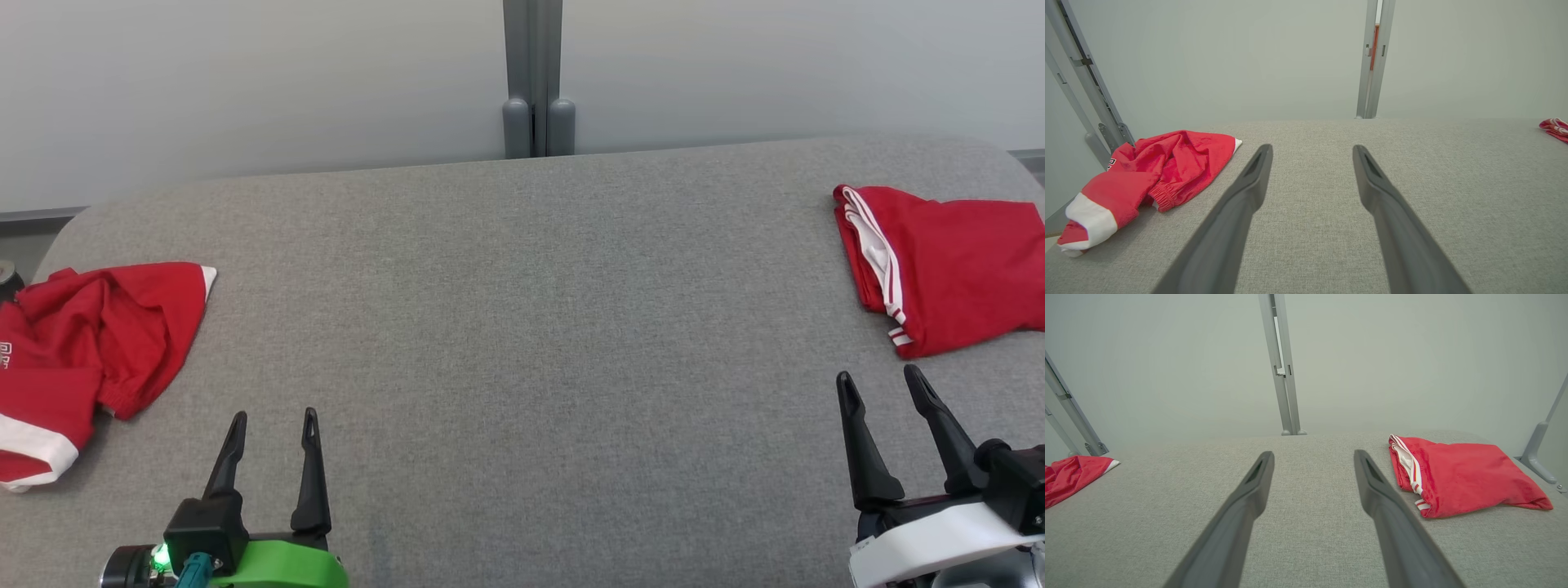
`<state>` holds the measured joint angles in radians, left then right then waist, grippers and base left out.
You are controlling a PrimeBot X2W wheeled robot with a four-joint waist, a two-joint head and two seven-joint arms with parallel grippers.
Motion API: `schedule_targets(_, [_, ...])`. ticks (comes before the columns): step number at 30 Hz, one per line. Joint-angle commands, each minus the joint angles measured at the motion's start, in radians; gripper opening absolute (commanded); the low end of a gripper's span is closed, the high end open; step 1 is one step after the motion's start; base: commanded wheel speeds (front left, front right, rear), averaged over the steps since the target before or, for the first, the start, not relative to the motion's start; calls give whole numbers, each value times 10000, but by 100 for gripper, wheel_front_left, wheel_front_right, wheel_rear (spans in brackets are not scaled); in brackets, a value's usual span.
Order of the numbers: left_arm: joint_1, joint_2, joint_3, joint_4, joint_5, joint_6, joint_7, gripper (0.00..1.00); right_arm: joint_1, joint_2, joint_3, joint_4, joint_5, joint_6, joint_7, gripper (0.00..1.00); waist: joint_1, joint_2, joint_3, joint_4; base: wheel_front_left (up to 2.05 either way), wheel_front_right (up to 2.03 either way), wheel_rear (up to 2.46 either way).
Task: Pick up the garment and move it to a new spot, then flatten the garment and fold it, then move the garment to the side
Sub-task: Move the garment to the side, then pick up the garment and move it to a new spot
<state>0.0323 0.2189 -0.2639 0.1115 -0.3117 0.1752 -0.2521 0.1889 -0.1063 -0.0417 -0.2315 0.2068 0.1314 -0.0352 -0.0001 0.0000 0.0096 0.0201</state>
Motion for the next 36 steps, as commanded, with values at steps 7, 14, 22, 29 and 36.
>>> schedule_targets(7, [-200,-29,-39,-35,-119,62,-31,100,269,23,-137,-175,-135,-12,29,100,1,0,-11,459,0,0,0])
schedule_targets(14, [-728,-190,86,-9,-162,15,-93,100,-137,-196,62,-447,-120,-11,127,100,1,0,425,1964,0,0,0])
schedule_targets(22, [-897,-349,394,114,-175,2,-127,100,-494,-420,541,-519,-45,-12,230,100,1,0,565,3595,0,0,0])
schedule_targets(29, [-957,-560,650,14,-23,-89,-127,100,-557,-476,707,-604,-71,-12,325,100,1,0,654,4366,0,0,0])
schedule_targets(36, [-1330,-834,994,28,95,-264,-128,100,-810,-614,721,-876,-144,-12,528,100,1,0,1199,4507,0,0,0])
